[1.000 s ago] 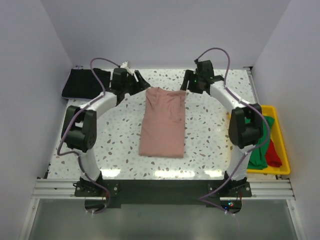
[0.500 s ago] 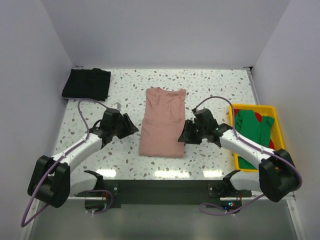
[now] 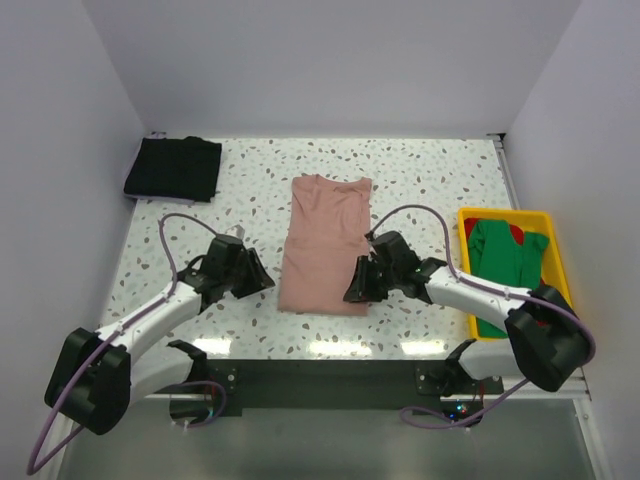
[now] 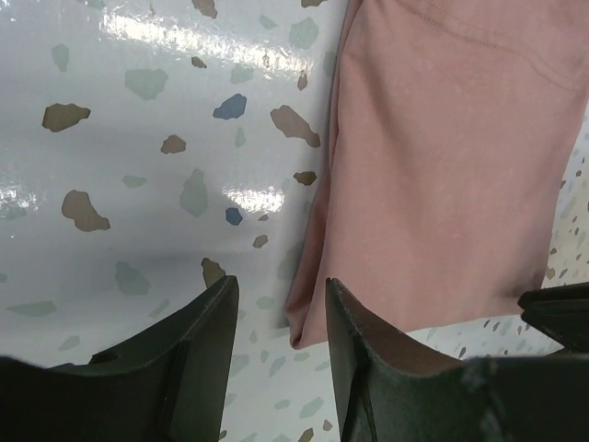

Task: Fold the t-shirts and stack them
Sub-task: Fold the tshirt

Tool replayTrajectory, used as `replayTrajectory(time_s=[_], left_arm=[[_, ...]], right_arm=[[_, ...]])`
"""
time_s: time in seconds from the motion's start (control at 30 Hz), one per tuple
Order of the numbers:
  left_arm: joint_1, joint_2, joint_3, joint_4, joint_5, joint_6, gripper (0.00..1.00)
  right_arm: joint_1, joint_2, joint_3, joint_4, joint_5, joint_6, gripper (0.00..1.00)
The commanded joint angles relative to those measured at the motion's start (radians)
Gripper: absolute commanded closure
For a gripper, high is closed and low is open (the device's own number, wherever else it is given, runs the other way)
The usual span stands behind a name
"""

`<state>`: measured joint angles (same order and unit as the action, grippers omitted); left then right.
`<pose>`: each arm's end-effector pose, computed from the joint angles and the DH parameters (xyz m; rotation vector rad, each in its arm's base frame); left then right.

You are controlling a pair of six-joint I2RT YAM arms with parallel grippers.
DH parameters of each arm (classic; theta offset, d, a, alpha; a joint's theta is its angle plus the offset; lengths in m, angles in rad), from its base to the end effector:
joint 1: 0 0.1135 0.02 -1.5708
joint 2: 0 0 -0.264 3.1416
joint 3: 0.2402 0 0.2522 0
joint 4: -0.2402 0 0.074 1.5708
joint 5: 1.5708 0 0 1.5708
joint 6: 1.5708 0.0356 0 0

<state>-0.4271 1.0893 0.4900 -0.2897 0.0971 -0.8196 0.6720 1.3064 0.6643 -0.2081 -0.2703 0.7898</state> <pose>0.1832 -0.0872 0.1739 -0.4577 2.5297 -0.6337 0.1933 0.1659 0.1883 0.0203 2.6294 0.9263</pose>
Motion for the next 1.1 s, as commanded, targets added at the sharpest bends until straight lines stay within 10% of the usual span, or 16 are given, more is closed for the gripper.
replayTrajectory(time_s=[0.0, 0.4, 0.73, 1.07], left_arm=[[-0.006, -0.006, -0.018, -0.012, 0.018, 0.002, 0.52], [-0.018, 0.007, -0.056, 0.011, 0.085, 0.020, 0.50], [-0.024, 0.030, -0.113, 0.098, 0.183, 0.005, 0.45], [-0.029, 0.035, -0.143, 0.129, 0.210, -0.007, 0.50]], right_arm=[[0.009, 0.033, -0.071, 0.061, -0.037, 0.031, 0.75], [0.009, -0.077, -0.201, 0.049, -0.053, 0.057, 0.74], [0.005, -0.318, -0.230, -0.143, 0.054, 0.117, 0.47], [-0.021, -0.246, -0.267, -0.019, 0.028, 0.143, 0.45]])
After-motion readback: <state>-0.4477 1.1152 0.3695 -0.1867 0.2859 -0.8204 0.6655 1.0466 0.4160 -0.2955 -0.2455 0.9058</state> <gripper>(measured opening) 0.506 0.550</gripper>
